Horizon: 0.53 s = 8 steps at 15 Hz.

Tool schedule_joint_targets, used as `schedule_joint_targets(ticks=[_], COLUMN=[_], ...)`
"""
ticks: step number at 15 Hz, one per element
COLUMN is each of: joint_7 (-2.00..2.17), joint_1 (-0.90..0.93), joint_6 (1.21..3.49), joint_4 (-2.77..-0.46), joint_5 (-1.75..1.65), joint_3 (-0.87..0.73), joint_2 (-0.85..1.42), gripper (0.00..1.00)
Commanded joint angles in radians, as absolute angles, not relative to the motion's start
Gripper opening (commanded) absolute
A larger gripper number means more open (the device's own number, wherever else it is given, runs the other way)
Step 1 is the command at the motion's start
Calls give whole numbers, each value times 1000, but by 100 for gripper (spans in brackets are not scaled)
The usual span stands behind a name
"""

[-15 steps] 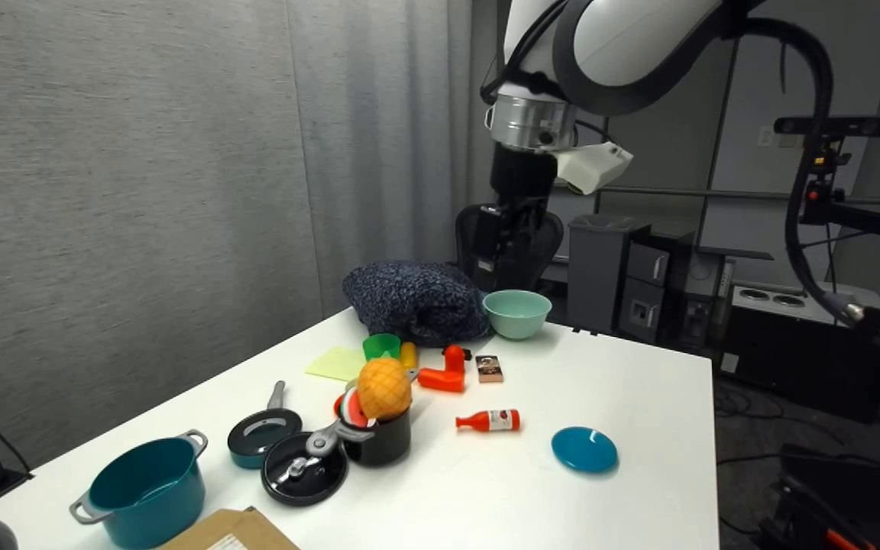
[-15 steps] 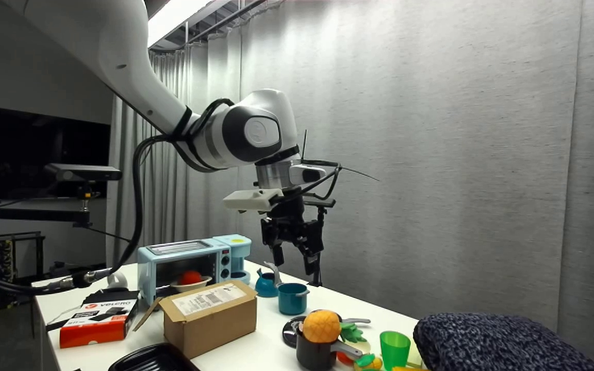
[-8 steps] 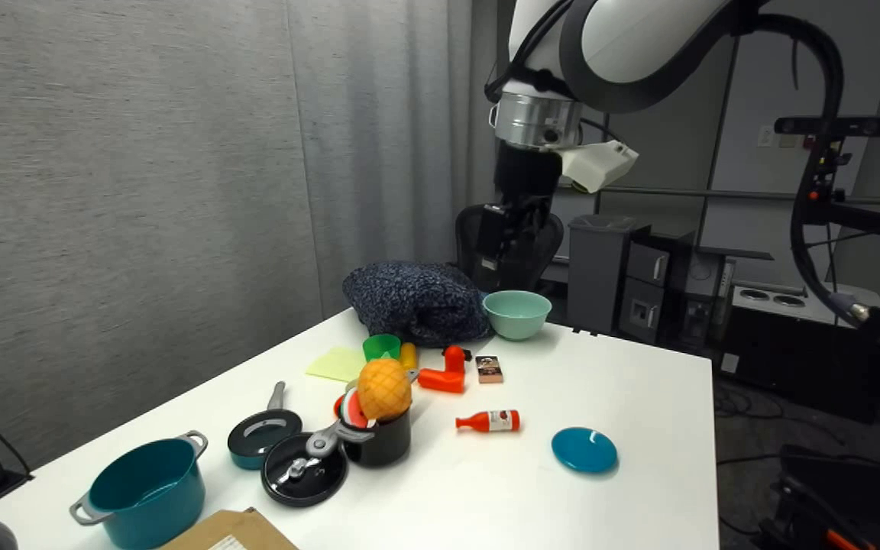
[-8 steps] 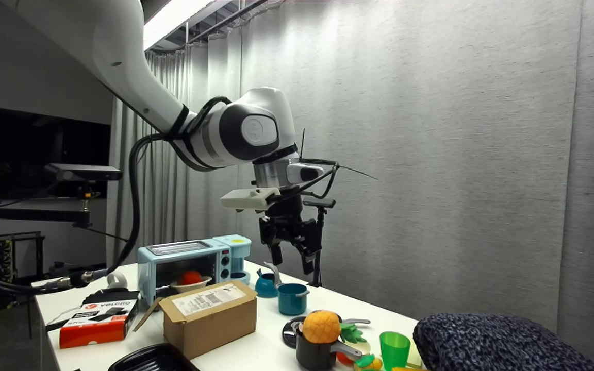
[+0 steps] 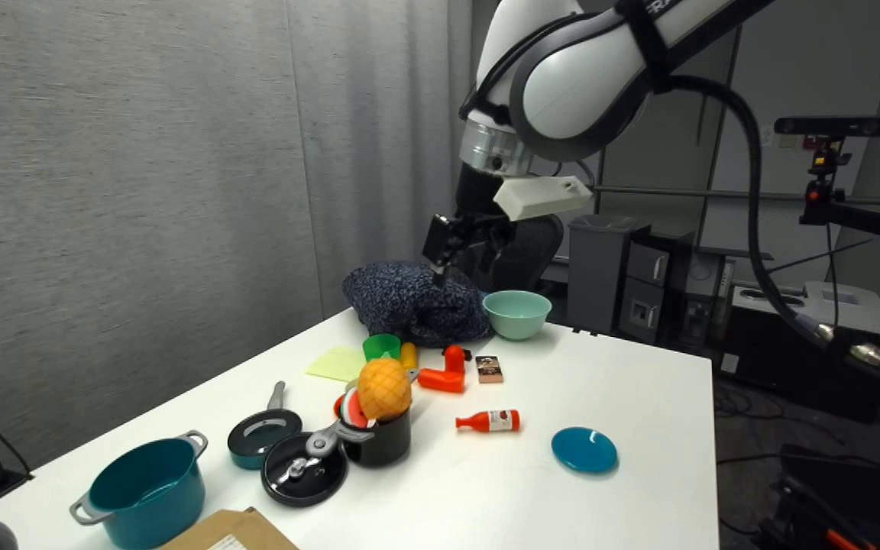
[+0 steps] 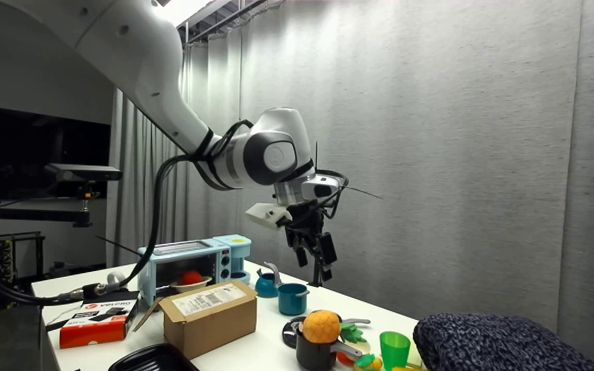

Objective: Remove the pineapple plush toy from the black pot and put it on the table

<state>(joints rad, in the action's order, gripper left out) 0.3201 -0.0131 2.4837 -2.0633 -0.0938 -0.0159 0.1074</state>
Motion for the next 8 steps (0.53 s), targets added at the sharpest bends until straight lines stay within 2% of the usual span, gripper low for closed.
schedule_joint_targets(ticks=[1, 2, 3, 8], joint_7=[332, 328, 315, 314], joint_1=[8, 15, 11, 16], joint_6=[2475, 2463, 2491, 2491], joint_4=[-1834, -1789, -1924, -1902], joint_5=[-57, -61, -69, -69], joint_3=[-15, -17, -29, -34], joint_2=[320, 354, 251, 279], gripper=[100, 100, 100, 100])
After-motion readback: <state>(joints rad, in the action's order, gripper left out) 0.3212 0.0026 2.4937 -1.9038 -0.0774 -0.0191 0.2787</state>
